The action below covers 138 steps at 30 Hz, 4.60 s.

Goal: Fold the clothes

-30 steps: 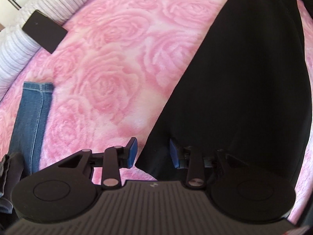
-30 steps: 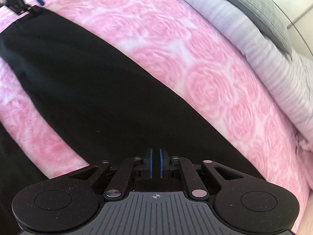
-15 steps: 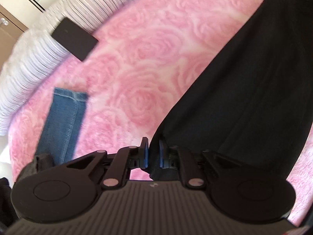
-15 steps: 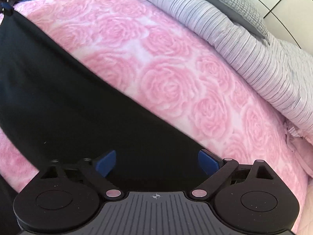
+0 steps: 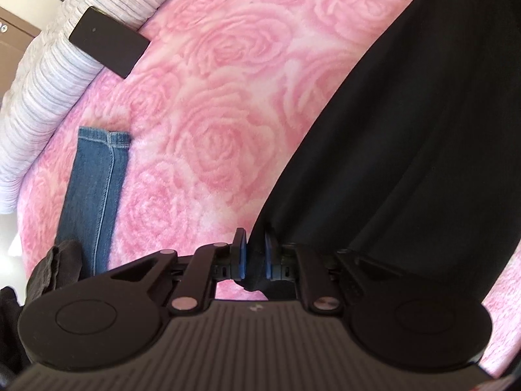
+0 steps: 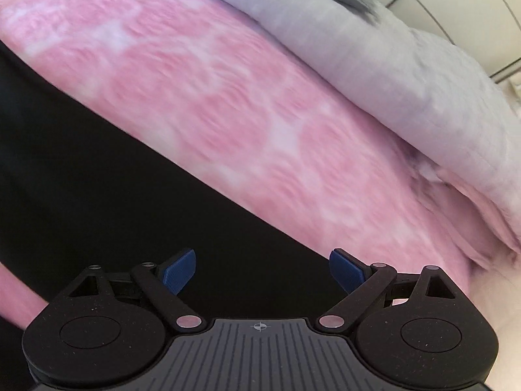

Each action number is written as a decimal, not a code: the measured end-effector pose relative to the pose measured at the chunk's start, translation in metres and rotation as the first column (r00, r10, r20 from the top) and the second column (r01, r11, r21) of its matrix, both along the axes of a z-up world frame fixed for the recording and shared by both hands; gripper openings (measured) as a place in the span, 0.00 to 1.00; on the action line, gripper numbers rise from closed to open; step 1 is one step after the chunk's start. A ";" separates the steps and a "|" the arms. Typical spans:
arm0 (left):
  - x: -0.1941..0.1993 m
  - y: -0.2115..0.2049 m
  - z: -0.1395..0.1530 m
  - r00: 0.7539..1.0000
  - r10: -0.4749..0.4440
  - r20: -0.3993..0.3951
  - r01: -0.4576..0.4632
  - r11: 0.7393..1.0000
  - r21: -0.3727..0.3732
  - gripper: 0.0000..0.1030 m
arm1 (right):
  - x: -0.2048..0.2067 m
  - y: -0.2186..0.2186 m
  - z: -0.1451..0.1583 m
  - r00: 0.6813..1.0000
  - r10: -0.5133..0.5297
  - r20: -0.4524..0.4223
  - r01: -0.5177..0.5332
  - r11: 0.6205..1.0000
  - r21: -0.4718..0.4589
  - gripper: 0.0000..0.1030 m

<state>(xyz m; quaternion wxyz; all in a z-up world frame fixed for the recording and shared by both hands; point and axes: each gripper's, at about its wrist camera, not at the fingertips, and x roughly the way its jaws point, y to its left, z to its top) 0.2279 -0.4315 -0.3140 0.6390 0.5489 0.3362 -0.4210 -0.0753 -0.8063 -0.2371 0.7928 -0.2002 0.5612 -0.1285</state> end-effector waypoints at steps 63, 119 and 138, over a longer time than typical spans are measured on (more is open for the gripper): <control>-0.022 0.091 0.010 0.963 0.192 -0.192 -0.220 0.965 -0.140 0.43 | -0.051 0.221 -0.032 0.956 0.294 -0.013 -0.282 0.927 0.246 0.72; -0.373 -0.199 0.000 0.754 -0.657 -0.024 0.602 0.705 -0.376 0.30 | -0.132 0.105 -0.008 0.997 -0.078 -0.021 0.079 0.903 0.423 0.36; -0.271 -0.272 0.004 0.739 -0.487 -0.465 0.383 0.872 -0.304 0.24 | -0.114 0.116 -0.022 0.993 0.043 0.114 -0.089 0.894 0.439 0.36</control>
